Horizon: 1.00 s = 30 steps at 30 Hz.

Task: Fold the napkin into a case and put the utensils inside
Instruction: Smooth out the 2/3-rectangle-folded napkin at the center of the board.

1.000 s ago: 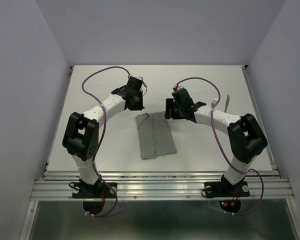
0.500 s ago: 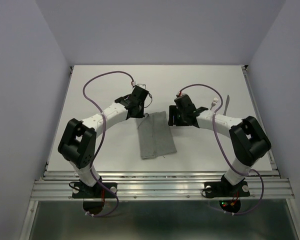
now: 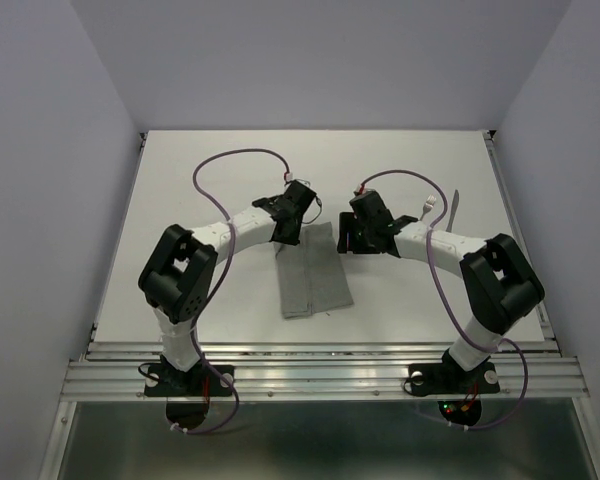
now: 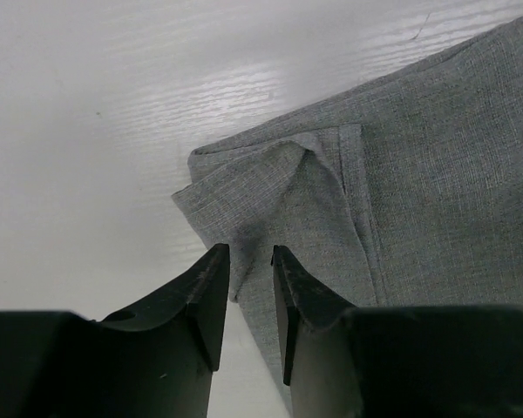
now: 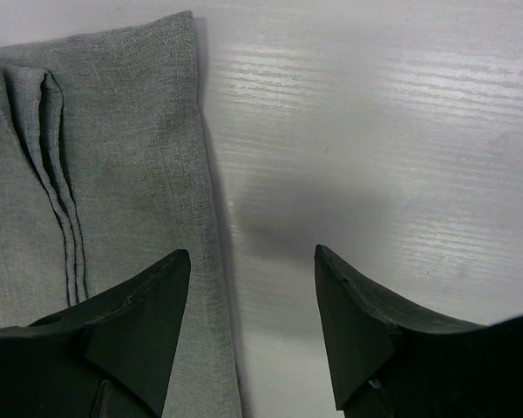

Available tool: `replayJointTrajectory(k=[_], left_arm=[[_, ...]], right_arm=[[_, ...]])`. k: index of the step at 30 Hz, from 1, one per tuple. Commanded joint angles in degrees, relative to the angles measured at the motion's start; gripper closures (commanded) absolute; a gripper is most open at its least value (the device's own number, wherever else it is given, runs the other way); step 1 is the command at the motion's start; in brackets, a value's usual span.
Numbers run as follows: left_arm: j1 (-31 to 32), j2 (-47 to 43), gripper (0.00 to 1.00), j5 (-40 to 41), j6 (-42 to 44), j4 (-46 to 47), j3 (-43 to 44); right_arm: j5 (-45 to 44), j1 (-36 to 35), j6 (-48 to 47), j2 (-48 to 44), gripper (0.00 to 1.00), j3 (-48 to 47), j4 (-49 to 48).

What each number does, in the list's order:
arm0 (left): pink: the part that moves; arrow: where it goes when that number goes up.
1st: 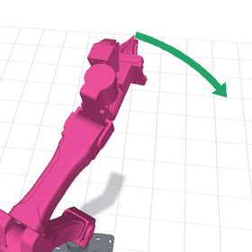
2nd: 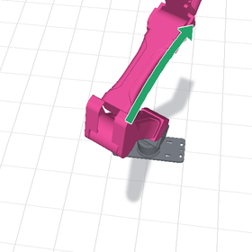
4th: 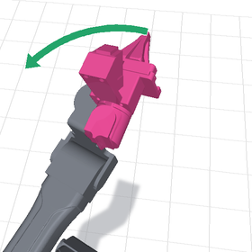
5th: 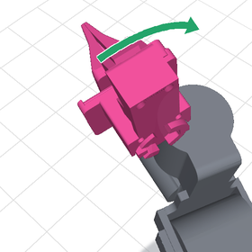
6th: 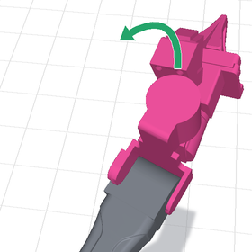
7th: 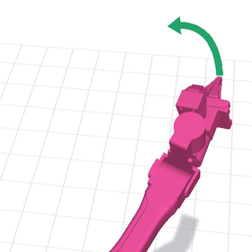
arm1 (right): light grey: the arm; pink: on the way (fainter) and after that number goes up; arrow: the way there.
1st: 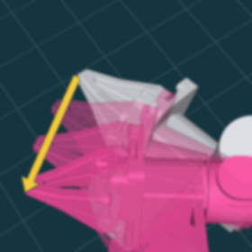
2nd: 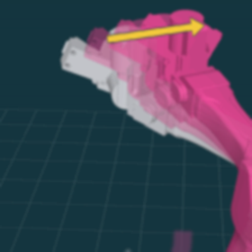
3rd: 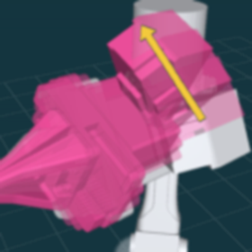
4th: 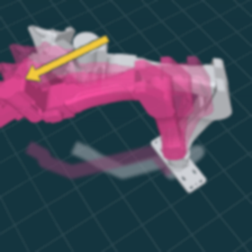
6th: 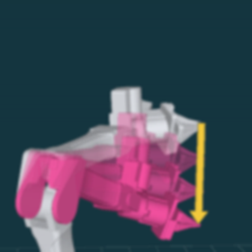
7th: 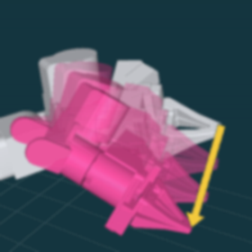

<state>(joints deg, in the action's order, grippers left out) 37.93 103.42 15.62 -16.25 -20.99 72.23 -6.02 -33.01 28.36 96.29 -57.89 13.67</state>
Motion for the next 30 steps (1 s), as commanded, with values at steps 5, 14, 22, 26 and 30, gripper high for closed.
replayJointTrajectory(k=[5, 14, 22, 26, 30], left_arm=[[2.8, 3.5, 0.63, 6.7, 2.6, -1.3, 4.8], [2.8, 5.7, 0.57, 8.9, 2.3, -1.6, 4.8], [2.9, 6.9, 0.68, 10.8, 1.7, -1.6, 4.9], [2.9, 7.6, 0.71, 10.7, 1.7, -1.6, 5.0], [2.9, 8.7, 0.88, 12.1, 1.4, -2.7, 6.2]], right_arm=[[-0.6, 0.2, 0.8, -2.7, 0.36, 0.8, -1.5], [-0.2, 0.2, 0.8, -2.2, 0.35, 0.7, -1.4], [0.0, 0.2, 0.9, -2.4, 0.35, 0.4, -1.5], [-0.1, 0.2, 0.9, -2.8, 0.35, 0.7, -1.4], [0.3, 0.2, 0.8, -2.3, 0.35, 0.5, -1.4]])
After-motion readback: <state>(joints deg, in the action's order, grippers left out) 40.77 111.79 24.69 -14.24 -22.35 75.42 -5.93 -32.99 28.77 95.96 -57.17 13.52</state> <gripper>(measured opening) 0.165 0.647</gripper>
